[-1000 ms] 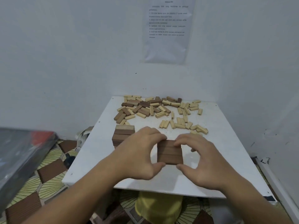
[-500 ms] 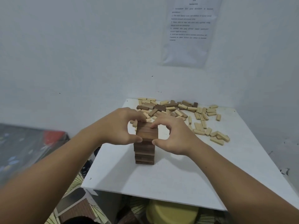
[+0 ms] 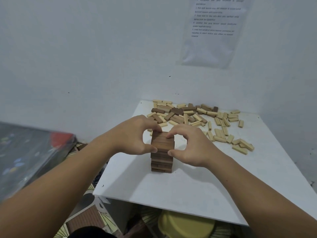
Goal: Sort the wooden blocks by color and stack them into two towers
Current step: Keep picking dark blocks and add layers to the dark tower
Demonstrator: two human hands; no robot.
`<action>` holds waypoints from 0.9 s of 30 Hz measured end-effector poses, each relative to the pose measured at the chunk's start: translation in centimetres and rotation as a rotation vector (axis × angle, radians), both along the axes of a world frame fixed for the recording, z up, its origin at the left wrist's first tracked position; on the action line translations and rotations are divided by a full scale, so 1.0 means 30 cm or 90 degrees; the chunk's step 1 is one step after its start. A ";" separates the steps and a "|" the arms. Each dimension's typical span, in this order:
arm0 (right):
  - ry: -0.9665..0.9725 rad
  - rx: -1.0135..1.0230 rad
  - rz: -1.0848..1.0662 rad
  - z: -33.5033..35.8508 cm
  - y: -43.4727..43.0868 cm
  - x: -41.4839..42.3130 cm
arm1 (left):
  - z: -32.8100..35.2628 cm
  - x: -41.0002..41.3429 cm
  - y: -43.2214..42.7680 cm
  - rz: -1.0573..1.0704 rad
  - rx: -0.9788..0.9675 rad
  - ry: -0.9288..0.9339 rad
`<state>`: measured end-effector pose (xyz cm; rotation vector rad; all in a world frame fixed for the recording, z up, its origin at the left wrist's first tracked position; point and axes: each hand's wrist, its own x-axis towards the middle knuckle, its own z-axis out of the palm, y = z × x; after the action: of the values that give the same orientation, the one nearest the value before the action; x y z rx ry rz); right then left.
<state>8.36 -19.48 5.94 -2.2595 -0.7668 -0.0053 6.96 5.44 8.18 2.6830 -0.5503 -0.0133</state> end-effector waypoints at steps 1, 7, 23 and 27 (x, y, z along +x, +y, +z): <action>0.002 -0.003 -0.001 0.001 -0.001 0.001 | -0.002 0.002 -0.001 0.002 0.000 0.003; 0.008 -0.010 -0.009 0.004 -0.006 -0.002 | -0.009 0.010 -0.005 0.003 0.006 0.018; 0.013 -0.019 0.005 -0.004 -0.010 -0.007 | 0.010 0.007 -0.019 -0.020 0.028 0.051; 0.013 -0.029 0.010 -0.008 -0.006 -0.007 | 0.006 0.003 -0.020 -0.020 0.035 0.070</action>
<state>8.15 -19.66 5.69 -2.2935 -0.7809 0.0424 7.04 4.84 8.36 2.7065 -0.5652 -0.1863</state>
